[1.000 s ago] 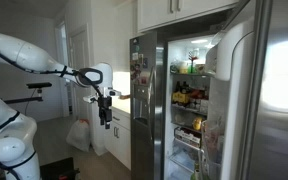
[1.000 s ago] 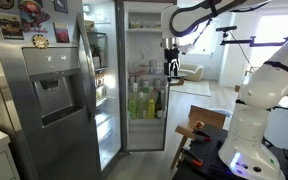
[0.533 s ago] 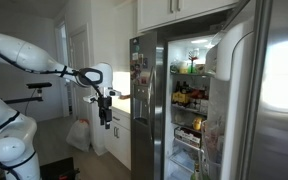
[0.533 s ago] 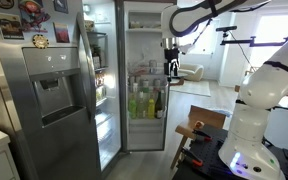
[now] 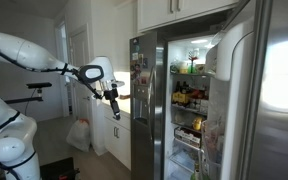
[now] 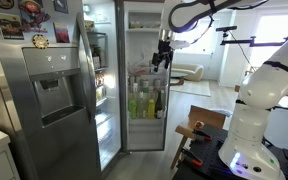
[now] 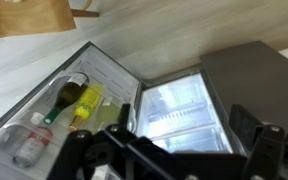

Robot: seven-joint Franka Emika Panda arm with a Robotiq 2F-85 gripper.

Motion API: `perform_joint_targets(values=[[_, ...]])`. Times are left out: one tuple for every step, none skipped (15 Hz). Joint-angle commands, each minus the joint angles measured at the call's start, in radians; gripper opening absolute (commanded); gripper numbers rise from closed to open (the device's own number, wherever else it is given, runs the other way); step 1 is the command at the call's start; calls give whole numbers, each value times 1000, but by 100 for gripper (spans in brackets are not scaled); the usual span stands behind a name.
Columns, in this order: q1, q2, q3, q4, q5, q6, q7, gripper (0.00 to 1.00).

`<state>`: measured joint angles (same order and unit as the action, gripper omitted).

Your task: Close the top compartment of the refrigerator door

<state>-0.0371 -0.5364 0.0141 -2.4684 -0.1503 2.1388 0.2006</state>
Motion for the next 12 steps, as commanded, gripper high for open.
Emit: perform_joint_targets(values=[[-53, 45, 20, 83, 11, 91, 119, 100], [-69, 53, 22, 100, 7, 120, 155, 100], [-86, 61, 20, 124, 4, 141, 185, 100], [-103, 67, 20, 145, 1, 165, 212, 100], [-122, 74, 21, 165, -3, 191, 244, 100], [-141, 81, 23, 190, -8, 215, 272, 100], [-161, 88, 28, 210, -16, 244, 302, 100], [-179, 96, 31, 232, -24, 269, 326, 100], [-196, 105, 33, 257, -31, 290, 346, 100], [-210, 117, 34, 280, -37, 308, 362, 100], [-223, 129, 34, 303, -41, 324, 379, 100], [-233, 142, 31, 323, -41, 345, 393, 100]])
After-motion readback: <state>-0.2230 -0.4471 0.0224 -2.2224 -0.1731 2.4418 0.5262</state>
